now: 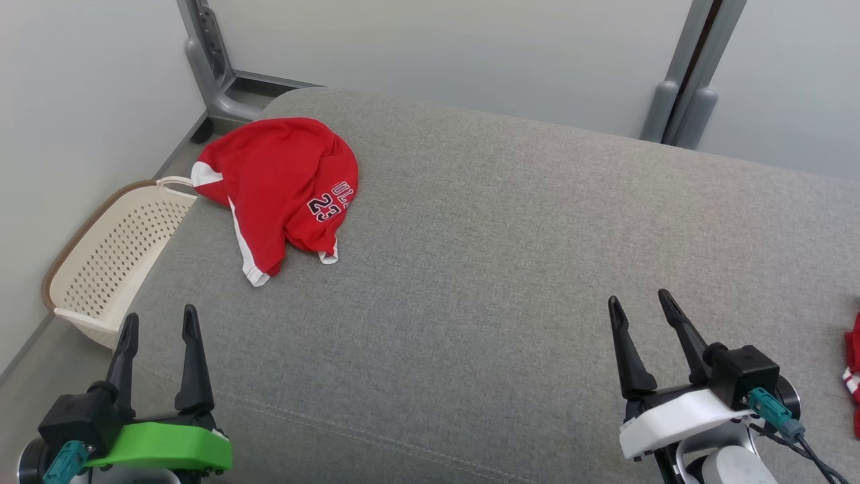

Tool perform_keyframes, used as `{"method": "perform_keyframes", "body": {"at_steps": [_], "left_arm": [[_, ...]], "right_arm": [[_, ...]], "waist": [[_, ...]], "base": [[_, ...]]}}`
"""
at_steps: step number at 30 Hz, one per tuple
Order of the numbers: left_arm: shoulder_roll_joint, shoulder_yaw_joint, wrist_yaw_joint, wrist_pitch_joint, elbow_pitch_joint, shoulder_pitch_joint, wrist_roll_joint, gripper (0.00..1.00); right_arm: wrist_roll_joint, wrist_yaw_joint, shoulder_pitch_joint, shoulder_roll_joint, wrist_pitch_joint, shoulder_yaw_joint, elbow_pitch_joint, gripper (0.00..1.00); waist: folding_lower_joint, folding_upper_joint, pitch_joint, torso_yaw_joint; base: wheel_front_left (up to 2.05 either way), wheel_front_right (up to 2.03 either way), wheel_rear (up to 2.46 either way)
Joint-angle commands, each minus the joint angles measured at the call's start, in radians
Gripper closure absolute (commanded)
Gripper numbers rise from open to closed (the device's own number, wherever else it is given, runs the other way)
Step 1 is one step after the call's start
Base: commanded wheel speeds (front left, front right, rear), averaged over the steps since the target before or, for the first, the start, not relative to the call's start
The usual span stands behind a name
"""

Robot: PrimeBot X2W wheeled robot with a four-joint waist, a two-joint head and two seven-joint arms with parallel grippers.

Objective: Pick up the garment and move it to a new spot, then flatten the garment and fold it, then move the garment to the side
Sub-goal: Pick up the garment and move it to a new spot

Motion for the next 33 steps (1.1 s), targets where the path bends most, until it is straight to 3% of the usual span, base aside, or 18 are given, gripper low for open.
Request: {"method": "perform_keyframes", "body": {"at_steps": [1, 13, 20, 25, 33], "left_arm": [[-0.002, 0.008, -0.007, -0.003, 0.002, 0.015, 0.013, 0.0], [-0.012, 0.021, -0.02, 0.0, 0.008, -0.013, 0.006, 0.0], [0.044, 0.057, -0.047, 0.048, -0.05, -0.135, -0.014, 0.0], [0.105, 0.075, -0.114, 0.155, -0.022, -0.3, -0.074, 0.0], [0.137, 0.05, -0.236, 0.335, 0.272, -0.583, -0.184, 0.0]], "right_arm": [[0.002, -0.001, 0.003, -0.003, -0.005, -0.003, 0.003, 0.0], [-0.004, -0.001, 0.005, -0.003, -0.007, -0.012, -0.009, 0.0], [-0.015, -0.001, -0.014, -0.003, 0.005, -0.011, -0.025, 0.0], [-0.037, -0.001, -0.043, -0.004, 0.025, -0.001, -0.045, 0.0], [-0.071, -0.001, -0.106, -0.004, 0.048, 0.012, -0.08, 0.0]], "waist": [[0.0001, -0.0001, 0.0, 0.001], [0.0001, -0.0001, 0.012, 0.02], [0.0001, -0.0001, 0.039, 0.025], [0.0001, -0.0001, 0.088, 0.002], [0.0001, -0.0001, 0.217, -0.068]], "base": [[0.0, 0.0, 0.0], [0.0, 0.0, 0.0], [0.0, 0.0, 0.0], [0.0, 0.0, 0.0], [0.0, 0.0, 0.0]]}}
